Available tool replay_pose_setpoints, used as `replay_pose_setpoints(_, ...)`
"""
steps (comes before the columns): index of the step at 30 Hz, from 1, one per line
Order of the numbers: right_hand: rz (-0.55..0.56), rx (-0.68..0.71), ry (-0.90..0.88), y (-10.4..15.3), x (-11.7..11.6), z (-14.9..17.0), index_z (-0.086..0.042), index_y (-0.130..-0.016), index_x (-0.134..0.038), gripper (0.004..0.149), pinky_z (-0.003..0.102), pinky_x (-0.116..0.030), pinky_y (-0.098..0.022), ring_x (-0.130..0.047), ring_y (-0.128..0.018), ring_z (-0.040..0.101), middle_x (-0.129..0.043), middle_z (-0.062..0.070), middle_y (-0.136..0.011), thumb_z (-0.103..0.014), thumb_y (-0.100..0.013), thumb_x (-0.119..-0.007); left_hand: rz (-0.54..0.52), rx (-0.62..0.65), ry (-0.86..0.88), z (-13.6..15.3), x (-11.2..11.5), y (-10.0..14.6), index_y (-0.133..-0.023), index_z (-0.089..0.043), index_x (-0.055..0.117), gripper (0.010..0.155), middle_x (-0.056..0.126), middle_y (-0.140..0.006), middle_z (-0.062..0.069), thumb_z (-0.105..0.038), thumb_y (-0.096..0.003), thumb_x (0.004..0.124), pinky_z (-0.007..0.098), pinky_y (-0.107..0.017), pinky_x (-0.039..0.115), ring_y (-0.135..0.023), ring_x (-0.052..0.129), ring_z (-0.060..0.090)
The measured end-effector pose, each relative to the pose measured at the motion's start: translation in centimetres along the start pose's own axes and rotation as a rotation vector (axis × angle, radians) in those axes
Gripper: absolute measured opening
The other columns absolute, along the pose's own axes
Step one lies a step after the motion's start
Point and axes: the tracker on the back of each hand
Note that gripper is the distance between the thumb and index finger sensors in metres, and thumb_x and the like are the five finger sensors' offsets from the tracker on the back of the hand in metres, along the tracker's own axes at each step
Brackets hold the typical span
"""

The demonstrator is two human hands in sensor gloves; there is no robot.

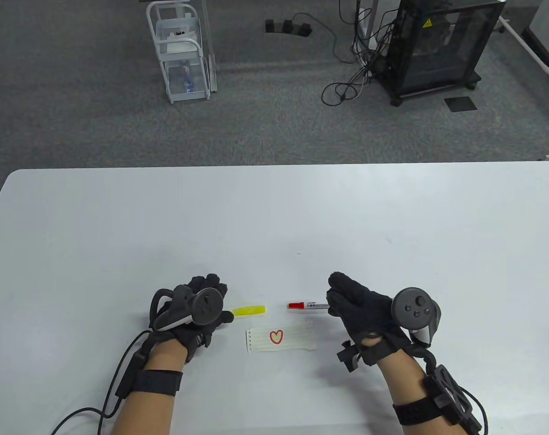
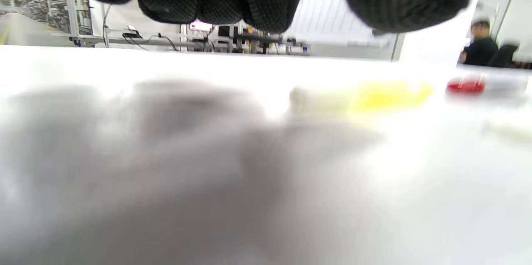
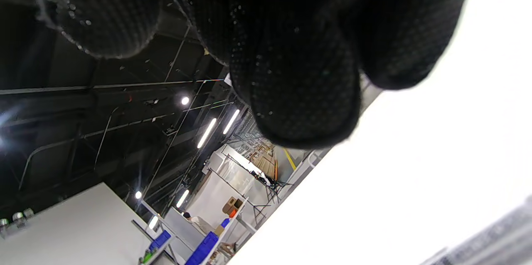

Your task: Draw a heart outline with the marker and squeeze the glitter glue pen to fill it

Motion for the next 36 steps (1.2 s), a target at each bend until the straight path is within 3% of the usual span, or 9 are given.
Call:
replay_pose_setpoints(3,-0.042,0.063,0.154,0.0,-0.4,-0.8,0.002,-0.094,-0.073,0.071,0.059,-0.079,-0.048,-0.102,-0.057,0.038,-0.089,0.027,-0.08,-0.05,-0.045,-0.077,-0.073,-0.021,0.115,-0.4,-2.7,0.9,-0.104,-0.016,0.057,0.08,0.049,-0.116,0.022,-0.066,-0.042,0.065,0.065,-0.068,0.049,-0.102,0.052,0.051)
replay_pose_setpoints(6,-0.103,0.122,0.311,0.2,-1.4,-1.4,0.0,-0.098,-0.067,0.075,0.064,-0.069,-0.054,-0.09,-0.072,0.046,-0.077,0.031,-0.091,-0.052,-0.045,-0.076,-0.035,-0.06,0.208,-1.3,-4.0,2.1,-0.108,-0.018,0.052,0.084,0.036,-0.119,0.024,-0.07,-0.0422,0.061,0.07,-0.07,0.038,-0.105,0.039,0.056)
replay_pose_setpoints(7,-0.113,0.139,0.365,0.4,-1.8,-1.5,0.001,-0.101,-0.062,0.079,0.069,-0.059,-0.057,-0.079,-0.08,0.051,-0.068,0.032,-0.097,-0.053,-0.045,-0.075,-0.023,-0.069,0.225,-1.5,-4.0,2.5,-0.109,-0.02,0.049,0.085,0.031,-0.12,0.025,-0.071,-0.0426,0.06,0.071,-0.071,0.035,-0.105,0.034,0.058)
replay_pose_setpoints(10,-0.177,0.188,0.497,0.6,-3.0,-1.3,-0.001,-0.106,-0.05,0.087,0.073,-0.047,-0.059,-0.058,-0.089,0.059,-0.05,0.035,-0.105,-0.057,-0.044,-0.074,-0.009,-0.048,0.277,-1.9,-2.7,3.6,-0.111,-0.022,0.045,0.085,0.024,-0.121,0.025,-0.072,-0.0439,0.057,0.073,-0.071,0.029,-0.106,0.027,0.059)
replay_pose_setpoints(12,-0.245,0.177,0.583,0.7,-3.7,-1.1,-0.003,-0.108,-0.045,0.091,0.074,-0.041,-0.06,-0.046,-0.092,0.062,-0.041,0.037,-0.107,-0.06,-0.043,-0.072,-0.011,-0.034,0.317,-1.8,-1.4,3.7,-0.111,-0.021,0.046,0.085,0.024,-0.12,0.025,-0.072,-0.0435,0.06,0.074,-0.07,0.028,-0.105,0.026,0.059)
replay_pose_setpoints(15,-0.368,0.142,0.663,0.8,-4.8,-0.7,-0.003,-0.11,-0.034,0.097,0.076,-0.033,-0.059,-0.033,-0.093,0.064,-0.027,0.038,-0.108,-0.064,-0.042,-0.07,0.111,-0.014,0.263,-2.0,-0.4,3.5,-0.112,-0.023,0.038,0.087,0.013,-0.119,0.022,-0.073,-0.0439,0.058,0.074,-0.07,0.02,-0.106,0.014,0.057)
replay_pose_setpoints(17,-0.426,0.122,0.683,0.9,-5.3,-0.7,-0.004,-0.11,-0.029,0.099,0.076,-0.028,-0.059,-0.026,-0.093,0.065,-0.02,0.039,-0.108,-0.065,-0.042,-0.068,0.093,0.006,0.229,-2.1,0.0,3.3,-0.112,-0.023,0.039,0.087,0.014,-0.119,0.022,-0.073,-0.0435,0.058,0.075,-0.07,0.021,-0.106,0.017,0.057)
replay_pose_setpoints(23,-0.472,0.116,0.735,0.9,-5.8,0.3,-0.006,-0.11,-0.029,0.099,0.077,-0.026,-0.059,-0.023,-0.093,0.065,-0.017,0.039,-0.108,-0.066,-0.042,-0.066,0.077,0.039,0.209,-2.6,0.3,3.1,-0.111,-0.023,0.039,0.086,0.014,-0.119,0.02,-0.072,-0.0434,0.059,0.074,-0.07,0.02,-0.107,0.017,0.056)
replay_pose_setpoints(36,-0.437,0.19,0.693,1.2,-6.1,-0.8,-0.006,-0.11,-0.034,0.096,0.076,-0.028,-0.06,-0.027,-0.094,0.063,-0.021,0.038,-0.108,-0.066,-0.041,-0.066,0.092,0.033,0.203,-2.6,0.7,3.0,-0.111,-0.021,0.041,0.086,0.018,-0.119,0.02,-0.071,-0.0436,0.06,0.074,-0.07,0.021,-0.107,0.018,0.055)
Point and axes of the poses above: the tracker on the back of each hand, its own z axis roughly to the little-finger side, its own y axis roughly from the fingertips to the wrist, x = y × z
